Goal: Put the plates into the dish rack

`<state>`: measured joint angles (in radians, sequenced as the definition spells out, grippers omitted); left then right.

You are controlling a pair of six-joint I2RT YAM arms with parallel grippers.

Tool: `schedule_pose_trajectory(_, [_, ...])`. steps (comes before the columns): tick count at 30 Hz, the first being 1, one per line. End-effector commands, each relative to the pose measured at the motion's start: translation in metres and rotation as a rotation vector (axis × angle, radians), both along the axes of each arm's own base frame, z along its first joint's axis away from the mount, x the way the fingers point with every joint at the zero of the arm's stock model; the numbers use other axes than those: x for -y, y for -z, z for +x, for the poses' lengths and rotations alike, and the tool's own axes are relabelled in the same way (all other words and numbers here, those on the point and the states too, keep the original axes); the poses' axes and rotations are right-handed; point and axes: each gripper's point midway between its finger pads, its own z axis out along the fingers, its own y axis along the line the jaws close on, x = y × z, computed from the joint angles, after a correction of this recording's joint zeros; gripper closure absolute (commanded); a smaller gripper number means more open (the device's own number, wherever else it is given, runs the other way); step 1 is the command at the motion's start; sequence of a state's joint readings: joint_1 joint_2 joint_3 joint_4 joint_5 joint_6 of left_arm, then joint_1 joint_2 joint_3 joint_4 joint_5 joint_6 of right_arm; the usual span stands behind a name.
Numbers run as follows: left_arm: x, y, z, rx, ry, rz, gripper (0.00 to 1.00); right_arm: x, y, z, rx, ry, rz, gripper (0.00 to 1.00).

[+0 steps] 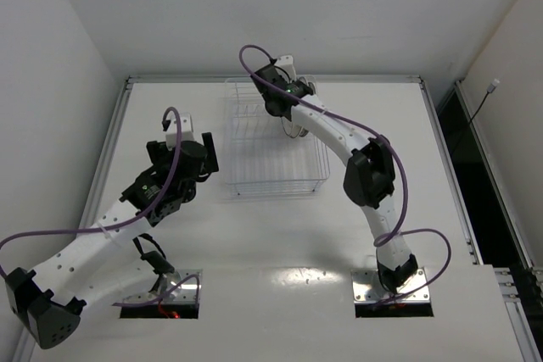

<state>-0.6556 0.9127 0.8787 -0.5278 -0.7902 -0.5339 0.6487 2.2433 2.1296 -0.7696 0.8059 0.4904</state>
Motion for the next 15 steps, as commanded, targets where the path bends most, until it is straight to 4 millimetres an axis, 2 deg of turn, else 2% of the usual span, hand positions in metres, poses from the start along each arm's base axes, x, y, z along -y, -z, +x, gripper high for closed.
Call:
schedule_pose_trajectory(1, [-0.002,-0.008,0.004,0.036,-0.019,-0.009,0.0,-0.002,-0.006,0.002,0.025,0.011,0.064,0.87])
schedule_pose_trajectory(2, [-0.002,-0.008,0.004,0.036,-0.019,-0.009,0.0,-0.003,-0.014,0.001,0.035,0.005,0.08,0.86])
schedule_pose_trajectory(3, [-0.002,-0.006,0.005,0.027,-0.016,0.005,0.0,-0.003,-0.01,-0.001,0.023,-0.001,0.079,0.84])
schedule_pose_trajectory(4, [-0.002,-0.006,0.005,0.027,-0.016,0.005,0.0,-0.003,-0.018,-0.001,0.036,-0.001,0.089,0.83])
schedule_pose_trajectory(5, [-0.002,-0.006,0.005,0.026,-0.016,0.005,0.0,0.0,-0.018,0.0,0.031,0.001,0.096,0.79])
schedule_pose_trajectory(6, [-0.002,-0.006,0.005,0.026,-0.016,0.005,0.0,0.001,-0.03,-0.001,0.051,0.0,0.11,0.78])
schedule_pose_trajectory(7, [-0.004,-0.006,0.005,0.029,-0.023,0.009,0.0,0.007,-0.03,-0.002,0.04,0.005,0.11,0.72])
schedule_pose_trajectory(9, [-0.003,-0.004,0.006,0.022,-0.023,0.015,0.0,0.01,-0.04,-0.005,0.053,0.005,0.119,0.68])
schedule_pose_trajectory(10, [-0.003,-0.004,0.006,0.022,-0.023,0.015,0.0,0.013,-0.061,-0.009,0.087,0.003,0.144,0.66])
schedule_pose_trajectory(12, [-0.003,-0.004,0.006,0.022,-0.023,0.015,0.0,0.023,-0.078,-0.016,0.105,0.006,0.149,0.52])
schedule_pose_trajectory(13, [-0.003,-0.004,0.006,0.022,-0.023,0.015,0.0,0.027,-0.092,-0.018,0.138,0.013,0.162,0.45])
schedule_pose_trajectory(14, [-0.004,-0.005,0.006,0.025,-0.031,0.019,0.0,0.033,-0.124,-0.026,0.197,0.006,0.197,0.32])
schedule_pose_trajectory(15, [-0.004,-0.005,0.006,0.025,-0.031,0.019,0.0,0.042,-0.133,-0.029,0.212,0.008,0.196,0.25])
